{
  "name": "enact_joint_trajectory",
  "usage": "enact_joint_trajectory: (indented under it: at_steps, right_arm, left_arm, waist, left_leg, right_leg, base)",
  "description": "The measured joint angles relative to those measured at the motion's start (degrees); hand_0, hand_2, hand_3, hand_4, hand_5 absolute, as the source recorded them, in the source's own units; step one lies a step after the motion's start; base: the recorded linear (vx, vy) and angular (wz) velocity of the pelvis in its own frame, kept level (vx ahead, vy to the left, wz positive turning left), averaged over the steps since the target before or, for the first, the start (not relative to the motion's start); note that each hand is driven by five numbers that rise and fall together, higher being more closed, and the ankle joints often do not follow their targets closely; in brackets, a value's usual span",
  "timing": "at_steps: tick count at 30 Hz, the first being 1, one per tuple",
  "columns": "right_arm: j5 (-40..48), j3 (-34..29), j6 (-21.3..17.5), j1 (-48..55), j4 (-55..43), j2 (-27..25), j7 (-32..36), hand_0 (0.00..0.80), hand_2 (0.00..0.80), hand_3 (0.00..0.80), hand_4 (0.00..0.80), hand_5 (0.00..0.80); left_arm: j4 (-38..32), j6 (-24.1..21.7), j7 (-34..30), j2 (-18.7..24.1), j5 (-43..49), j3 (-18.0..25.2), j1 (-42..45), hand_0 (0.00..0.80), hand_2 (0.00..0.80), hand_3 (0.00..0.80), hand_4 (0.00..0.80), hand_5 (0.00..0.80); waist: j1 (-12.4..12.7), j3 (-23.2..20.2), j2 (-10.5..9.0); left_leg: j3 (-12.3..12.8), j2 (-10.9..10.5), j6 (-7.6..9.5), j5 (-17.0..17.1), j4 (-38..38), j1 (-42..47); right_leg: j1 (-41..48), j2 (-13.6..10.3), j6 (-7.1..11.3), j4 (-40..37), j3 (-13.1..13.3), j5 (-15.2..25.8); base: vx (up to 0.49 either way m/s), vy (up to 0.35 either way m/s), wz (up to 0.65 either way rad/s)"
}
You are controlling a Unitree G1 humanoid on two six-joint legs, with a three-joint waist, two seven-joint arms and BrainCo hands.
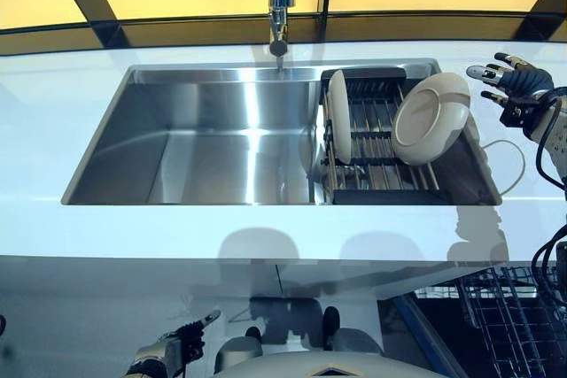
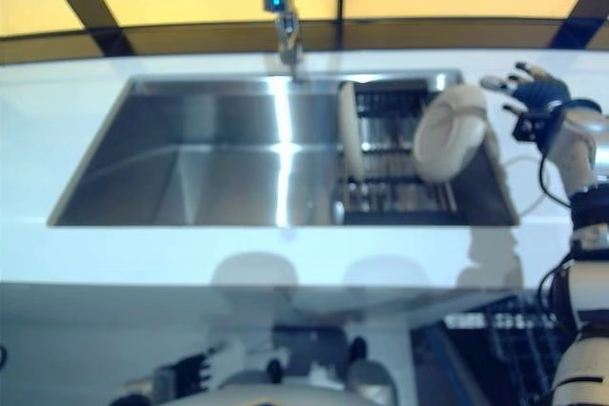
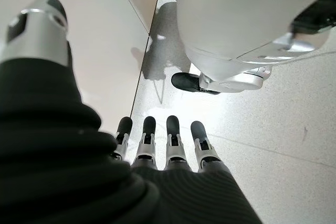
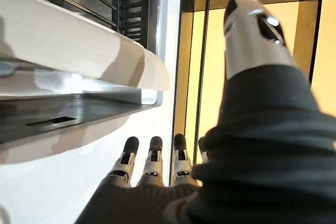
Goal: Take plates into dishwasher
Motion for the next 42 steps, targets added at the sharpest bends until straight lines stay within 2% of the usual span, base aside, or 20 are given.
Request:
enact_joint_trajectory:
  at_steps: [22, 42]
  right_arm:
    - [0.0, 0.0, 0.4, 0.1, 0.0, 1.6, 0.4, 0.0, 0.0, 0.0, 0.0, 0.0]
    - [0.0, 0.0, 0.4, 0.5, 1.3, 2.1, 2.5, 0.0, 0.0, 0.0, 0.0, 0.0]
  left_arm:
    - [-0.1, 0.5, 0.5, 0.0, 0.0, 0.0, 0.0, 0.0, 0.0, 0.0, 0.0, 0.0]
    - [-0.1, 0.5, 0.6, -0.5, 0.0, -0.1, -0.1, 0.0, 0.0, 0.0, 0.0, 0.0]
  waist:
    - [-0.1, -0.9, 1.09]
    - [-0.2, 0.2, 3.34]
  left_leg:
    - [0.7, 0.1, 0.01, 0.0, 0.0, -0.2]
    - [1.0, 0.1, 0.0, 0.0, 0.0, -0.4]
  right_leg:
    - [-0.5, 0.0, -0.02, 0.0, 0.3, 0.0]
    - [-0.9, 0.0, 0.0, 0.0, 0.4, 0.0]
  base:
    - [0.0, 0.0, 0.0]
    - [0.0, 0.0, 0.0]
